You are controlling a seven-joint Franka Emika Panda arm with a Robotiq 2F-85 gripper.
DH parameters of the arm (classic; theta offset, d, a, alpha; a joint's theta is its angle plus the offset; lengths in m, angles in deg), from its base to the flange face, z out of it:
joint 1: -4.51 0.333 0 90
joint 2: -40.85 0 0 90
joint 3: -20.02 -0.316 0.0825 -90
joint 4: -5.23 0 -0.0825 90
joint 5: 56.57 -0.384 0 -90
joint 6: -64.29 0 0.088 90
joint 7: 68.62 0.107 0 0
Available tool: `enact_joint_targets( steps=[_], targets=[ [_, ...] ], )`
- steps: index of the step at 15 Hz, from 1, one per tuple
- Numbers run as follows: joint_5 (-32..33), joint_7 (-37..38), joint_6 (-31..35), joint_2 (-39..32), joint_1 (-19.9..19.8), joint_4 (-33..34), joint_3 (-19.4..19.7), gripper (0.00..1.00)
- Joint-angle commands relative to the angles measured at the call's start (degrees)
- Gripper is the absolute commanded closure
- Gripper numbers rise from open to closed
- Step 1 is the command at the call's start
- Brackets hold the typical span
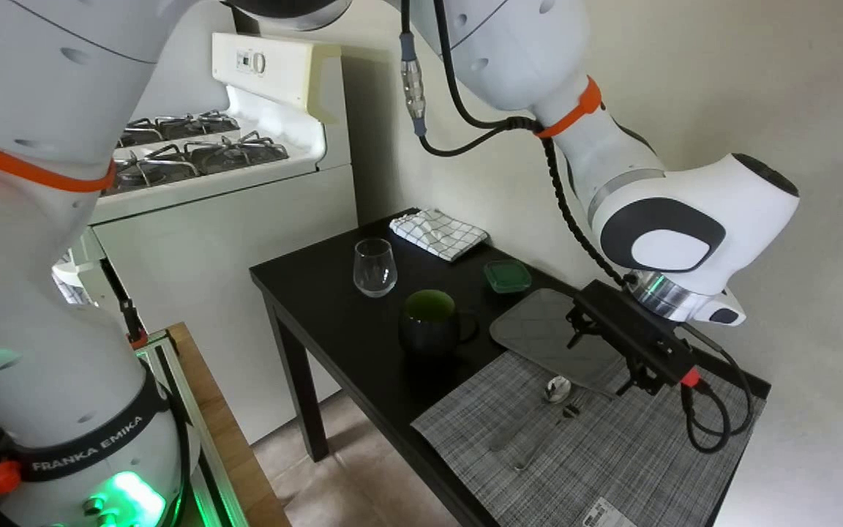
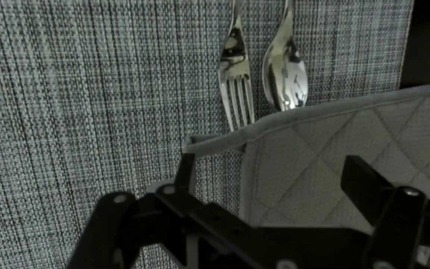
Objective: Put the mat on the right cup, then put the spoon on the mat
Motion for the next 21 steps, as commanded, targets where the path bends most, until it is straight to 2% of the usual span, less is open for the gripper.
enact_joint_targets(
  steps=[1,5,6,7,9,12,17,19,21],
  targets=[
    [0.9,1.3,2.5,-1.9,-1.5,1.5,-2.3,0.0],
    [0.5,1.0,3.6,-2.6,-1.8,1.4,-3.6,0.0],
    [0.5,1.0,3.9,-2.8,-1.9,1.4,-3.8,0.04],
    [0.6,1.0,4.2,-3.0,-1.9,1.4,-4.0,0.24],
    [0.7,1.0,4.6,-3.3,-1.9,1.4,-4.2,0.31],
    [1.3,1.0,5.3,-3.6,-1.9,1.3,-3.9,0.57],
    [1.0,1.2,5.2,-3.1,-2.6,1.6,-4.1,0.95],
    [1.0,1.3,5.3,-2.5,-2.6,1.6,-4.1,1.0],
    [0.9,1.3,4.8,-2.1,-2.7,1.8,-4.3,1.0]
  ],
)
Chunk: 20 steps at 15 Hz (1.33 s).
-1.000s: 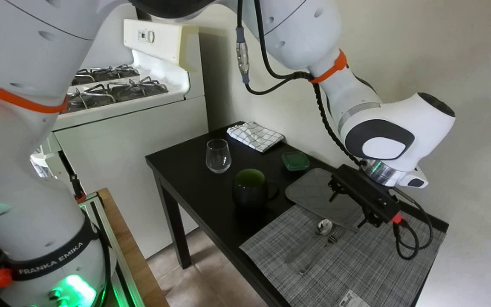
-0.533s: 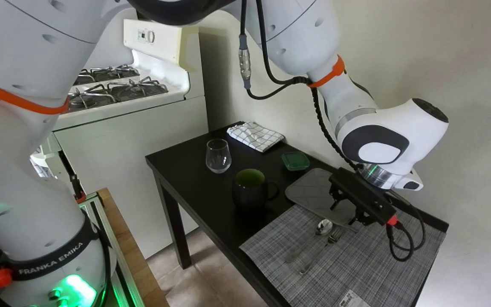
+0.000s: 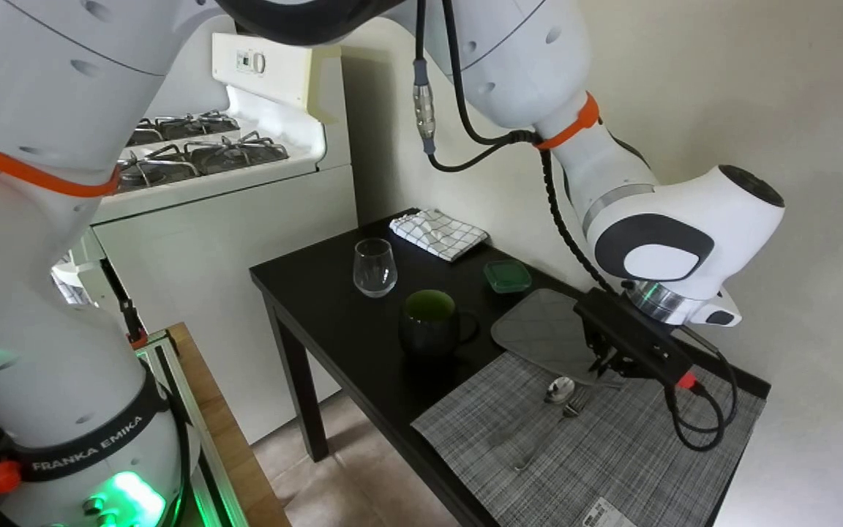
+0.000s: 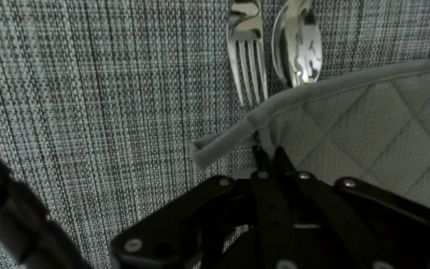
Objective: Put the mat on the right cup, then put the spoon on the mat
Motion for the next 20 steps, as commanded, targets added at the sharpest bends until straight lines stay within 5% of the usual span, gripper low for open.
enact_joint_targets(
  steps=[1,11,20],
  targets=[
    [0.9,1.4,0.3,0.5,-1.1,0.4,-1.3,0.98],
    [-5.7,-0.4,-3.2,11.4,-3.0,-3.2,-5.3,0.98],
    [-14.0,-3.0,-13.8,26.9,-1.9,-9.3,-2.2,0.98]
  ],
)
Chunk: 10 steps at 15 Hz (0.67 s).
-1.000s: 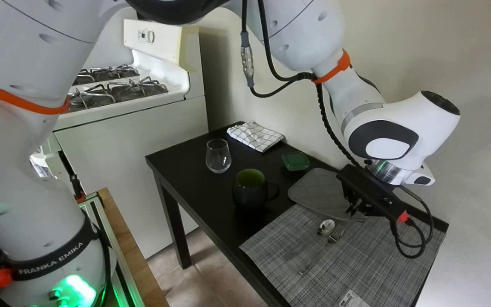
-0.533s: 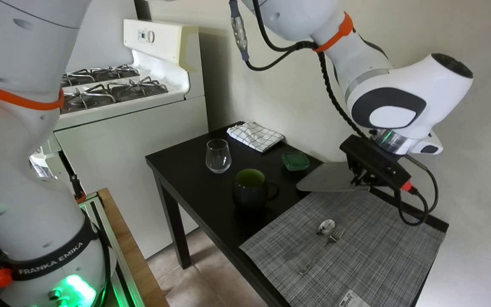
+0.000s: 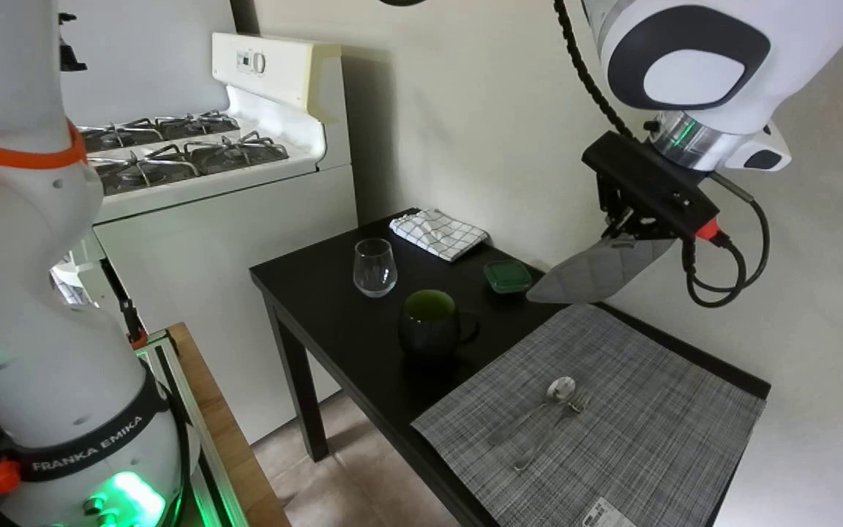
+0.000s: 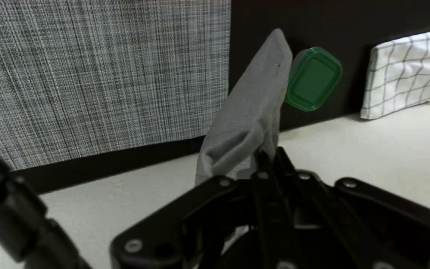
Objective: Put the mat on the right cup, then put the spoon on the mat
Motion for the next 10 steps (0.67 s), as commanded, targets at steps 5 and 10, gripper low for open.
enact_joint_targets(
  steps=[5,10],
  targets=[
    [-5.6,-6.4,-11.7,15.3,2.2,-10.1,4.3,0.98],
    [-6.2,-10.9,-21.3,23.4,5.6,-15.8,7.7,0.98]
  ],
)
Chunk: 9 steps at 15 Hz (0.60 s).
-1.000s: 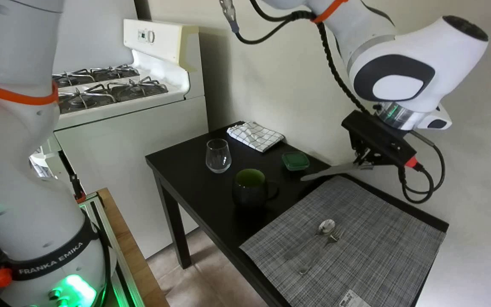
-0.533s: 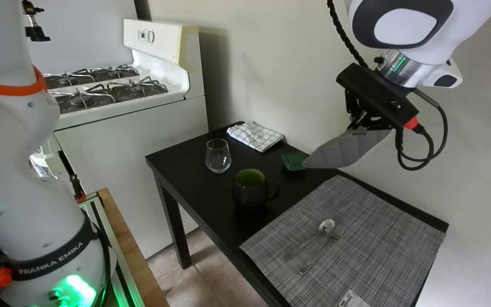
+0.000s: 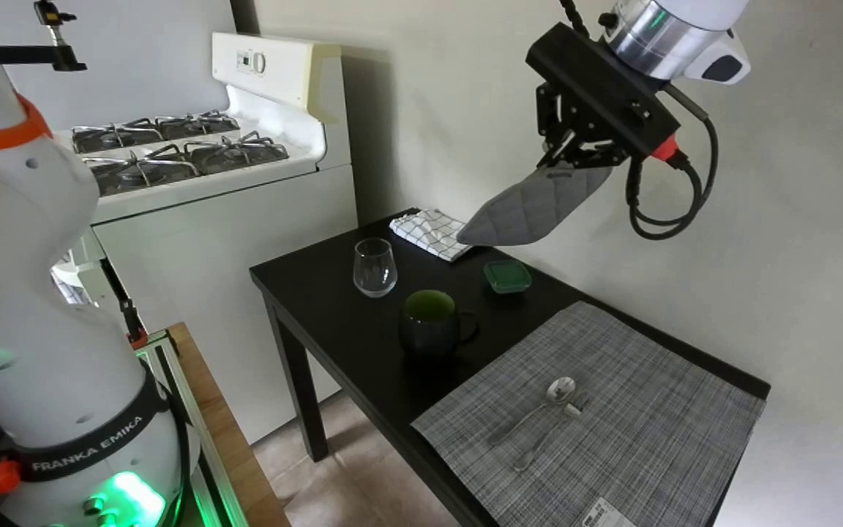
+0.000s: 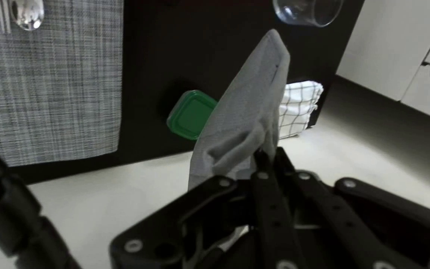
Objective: Put the mat on the right cup, then put the spoon on the mat
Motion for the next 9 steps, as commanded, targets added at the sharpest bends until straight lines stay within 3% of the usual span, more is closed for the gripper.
enact_joint_targets(
  steps=[1,6,9],
  targets=[
    [-2.1,-4.6,-5.7,7.2,3.5,-7.2,3.4,0.98],
    [0.1,-10.7,-13.4,10.8,6.4,-14.2,6.2,0.98],
    [3.2,-13.1,-12.2,10.9,6.7,-18.2,7.6,0.98]
  ],
)
